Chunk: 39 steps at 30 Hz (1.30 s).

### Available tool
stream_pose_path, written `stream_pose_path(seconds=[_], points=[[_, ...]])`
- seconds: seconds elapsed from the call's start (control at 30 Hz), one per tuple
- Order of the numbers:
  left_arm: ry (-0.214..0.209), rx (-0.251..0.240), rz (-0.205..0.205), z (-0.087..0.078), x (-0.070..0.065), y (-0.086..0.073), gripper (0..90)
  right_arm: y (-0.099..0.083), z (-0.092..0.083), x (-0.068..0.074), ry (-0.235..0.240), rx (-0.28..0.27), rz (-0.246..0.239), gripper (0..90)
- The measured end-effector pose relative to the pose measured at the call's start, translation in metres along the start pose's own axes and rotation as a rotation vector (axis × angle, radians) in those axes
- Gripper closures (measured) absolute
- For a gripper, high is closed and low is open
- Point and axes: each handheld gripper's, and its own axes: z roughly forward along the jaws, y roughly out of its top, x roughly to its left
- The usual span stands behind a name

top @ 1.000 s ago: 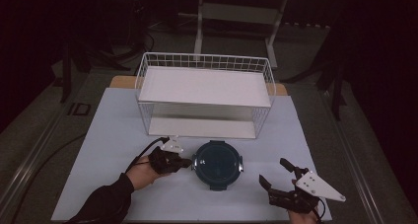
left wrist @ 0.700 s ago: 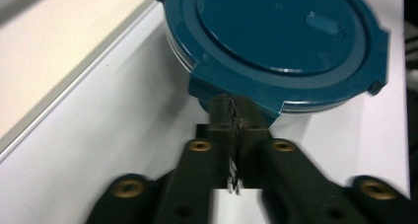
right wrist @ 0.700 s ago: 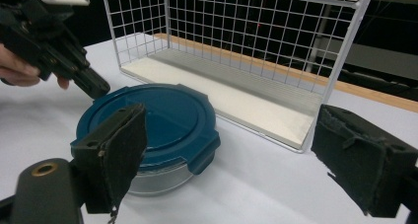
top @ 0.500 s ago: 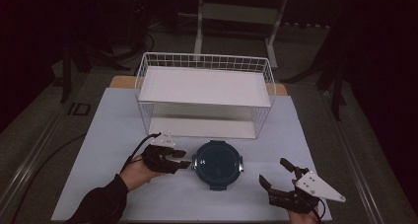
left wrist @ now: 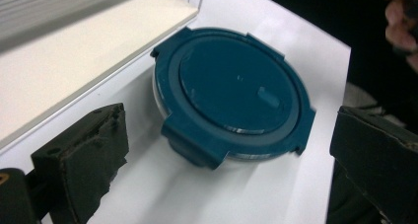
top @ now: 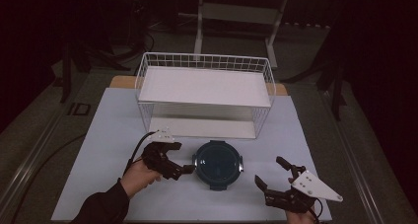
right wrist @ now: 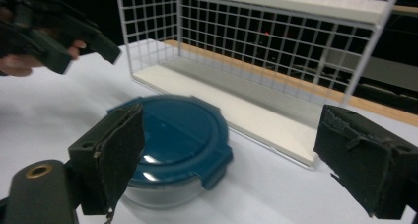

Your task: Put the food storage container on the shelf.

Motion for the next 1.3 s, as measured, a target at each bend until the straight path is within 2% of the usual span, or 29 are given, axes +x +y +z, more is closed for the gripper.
stream_pose_path(seconds=[0.03,0.17,0.23,0.33,0.43,0.53,0.6,0.67,0.73,0.8,0.9,1.03,1.07,1.1,1.17,1.3], points=[[0.002,0.0,-0.026,0.001,0.0,0.001,1.6,0.002,0.001,0.002,0.004,0.002,-0.007,11.5],[-0.048,0.005,-0.109,0.007,0.005,0.0,1.9,0.008,0.006,0.005,0.046,0.025,-0.021,13.8],[-0.048,0.007,-0.138,0.011,0.007,-0.002,1.9,0.011,0.007,0.006,0.034,0.029,-0.037,13.8],[-0.037,0.006,-0.203,0.018,0.013,-0.005,1.9,0.014,0.007,0.003,0.041,0.015,-0.024,14.7],[-0.013,0.028,-0.266,0.026,0.021,-0.01,2.0,0.018,0.007,-0.001,0.031,-0.013,-0.018,17.3],[-0.015,0.044,-0.309,0.032,0.028,-0.013,2.0,0.021,0.007,-0.003,0.019,-0.021,-0.01,17.1],[-0.027,0.047,-0.336,0.036,0.031,-0.014,2.1,0.023,0.01,-0.005,0.032,0.018,0.015,17.2],[-0.041,0.055,-0.359,0.041,0.034,-0.015,2.1,0.023,0.016,-0.008,0.081,0.08,0.078,17.2],[-0.037,0.072,-0.374,0.045,0.035,-0.016,4.1,0.021,0.021,-0.008,0.086,0.116,0.095,17.4],[-0.039,0.08,-0.389,0.049,0.036,-0.016,4.1,0.02,0.024,-0.008,0.112,0.116,0.11,16.6],[-0.048,0.087,-0.434,0.053,0.04,-0.019,4.1,0.019,0.026,-0.008,0.116,0.118,0.108,13.1],[-0.055,0.127,-0.491,0.057,0.042,-0.022,9.9,0.018,0.029,-0.007,0.125,0.155,0.142,10.9],[-0.077,0.129,-0.531,0.057,0.044,-0.023,12.2,0.018,0.03,-0.007,0.125,0.162,0.146,10.5],[-0.096,0.128,-0.554,0.056,0.045,-0.024,13.7,0.018,0.03,-0.006,0.108,0.172,0.147,10.5],[-0.129,0.133,-0.585,0.054,0.047,-0.025,15.8,0.018,0.031,-0.005,0.108,0.174,0.147,10.1],[-0.167,0.132,-0.637,0.05,0.05,-0.026,27.3,0.017,0.032,-0.003,0.106,0.176,0.142,10.1]])
